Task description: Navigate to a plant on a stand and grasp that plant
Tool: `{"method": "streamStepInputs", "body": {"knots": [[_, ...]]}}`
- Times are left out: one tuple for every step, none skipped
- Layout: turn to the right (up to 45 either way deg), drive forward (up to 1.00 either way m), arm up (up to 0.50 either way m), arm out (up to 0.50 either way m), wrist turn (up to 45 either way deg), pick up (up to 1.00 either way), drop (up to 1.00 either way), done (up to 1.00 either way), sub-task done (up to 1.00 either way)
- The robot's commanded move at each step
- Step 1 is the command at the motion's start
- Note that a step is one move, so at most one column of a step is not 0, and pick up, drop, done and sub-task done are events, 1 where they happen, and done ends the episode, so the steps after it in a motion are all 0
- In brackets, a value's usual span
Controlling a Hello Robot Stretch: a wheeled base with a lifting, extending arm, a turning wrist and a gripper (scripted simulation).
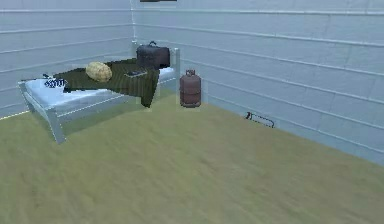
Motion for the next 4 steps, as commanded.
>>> {"method": "streamStepInputs", "body": {"knots": [[-33.0,0.0,0.0,0.0,0.0,0.0,0.0,0.0,0.0],[0.0,0.05,0.0,0.0,0.0,0.0,0.0,0.0,0.0],[45.0,0.0,0.0,0.0,0.0,0.0,0.0,0.0,0.0],[6.0,0.0,0.0,0.0,0.0,0.0,0.0,0.0,0.0]]}}
